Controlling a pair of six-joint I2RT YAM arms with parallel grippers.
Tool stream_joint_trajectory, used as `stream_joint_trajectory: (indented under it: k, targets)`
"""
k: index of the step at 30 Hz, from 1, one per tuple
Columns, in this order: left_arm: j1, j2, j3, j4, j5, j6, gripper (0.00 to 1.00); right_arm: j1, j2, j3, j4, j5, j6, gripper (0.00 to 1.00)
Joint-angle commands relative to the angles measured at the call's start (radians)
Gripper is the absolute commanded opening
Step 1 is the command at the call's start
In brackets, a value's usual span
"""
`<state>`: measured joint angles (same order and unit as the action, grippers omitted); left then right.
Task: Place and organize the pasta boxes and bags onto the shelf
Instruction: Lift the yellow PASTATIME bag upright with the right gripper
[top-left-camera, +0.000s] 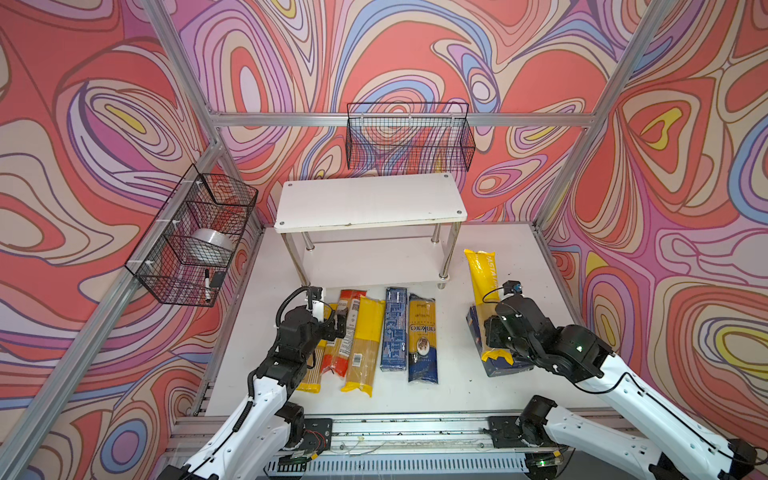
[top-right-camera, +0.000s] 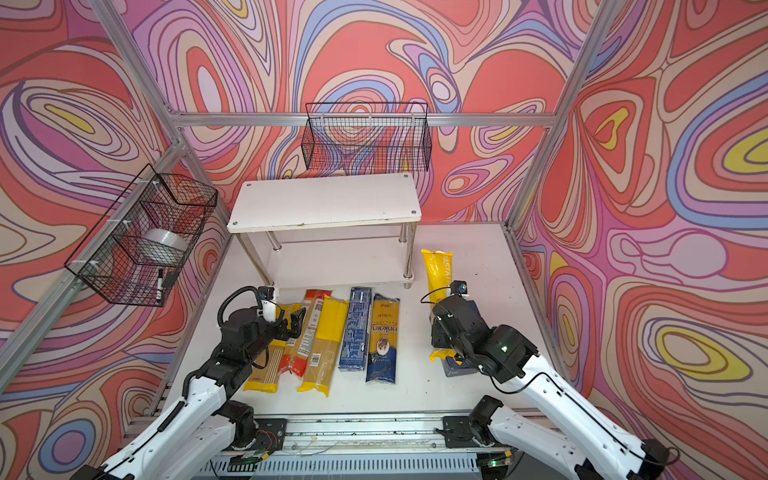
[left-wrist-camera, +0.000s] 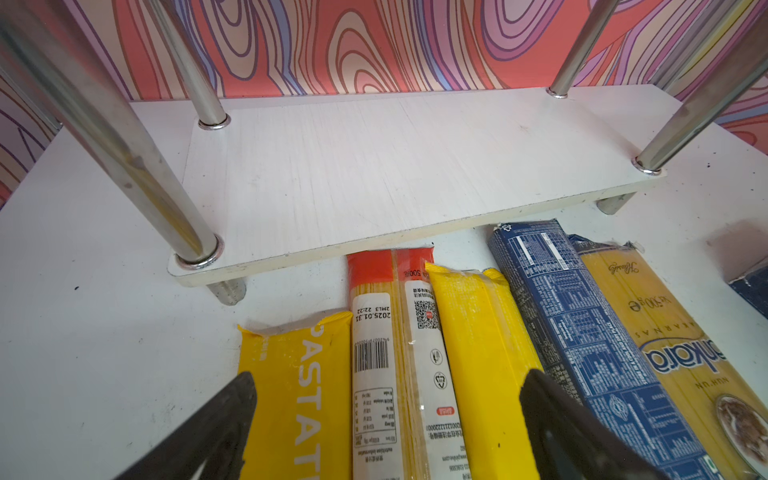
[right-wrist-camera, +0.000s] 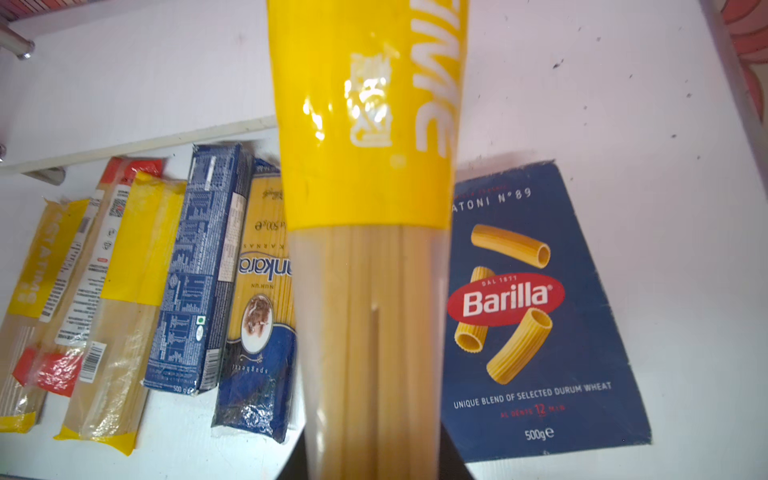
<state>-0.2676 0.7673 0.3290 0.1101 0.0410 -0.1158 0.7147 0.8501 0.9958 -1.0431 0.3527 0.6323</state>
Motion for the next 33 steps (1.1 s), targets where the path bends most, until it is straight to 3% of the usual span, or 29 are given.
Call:
stream_joint_trajectory:
  k: [1, 33]
  targets:
    - [-0.001, 0.000, 0.010, 0.016, 0.008, 0.004, 1.00, -0.002, 0.020, 0.130, 0.043, 0.105, -0.069, 0.00]
    - [-0.001, -0.020, 0.001, 0.018, 0.008, 0.004, 1.00, -0.001, 0.284, 0.665, -0.130, 0.101, -0.262, 0.00]
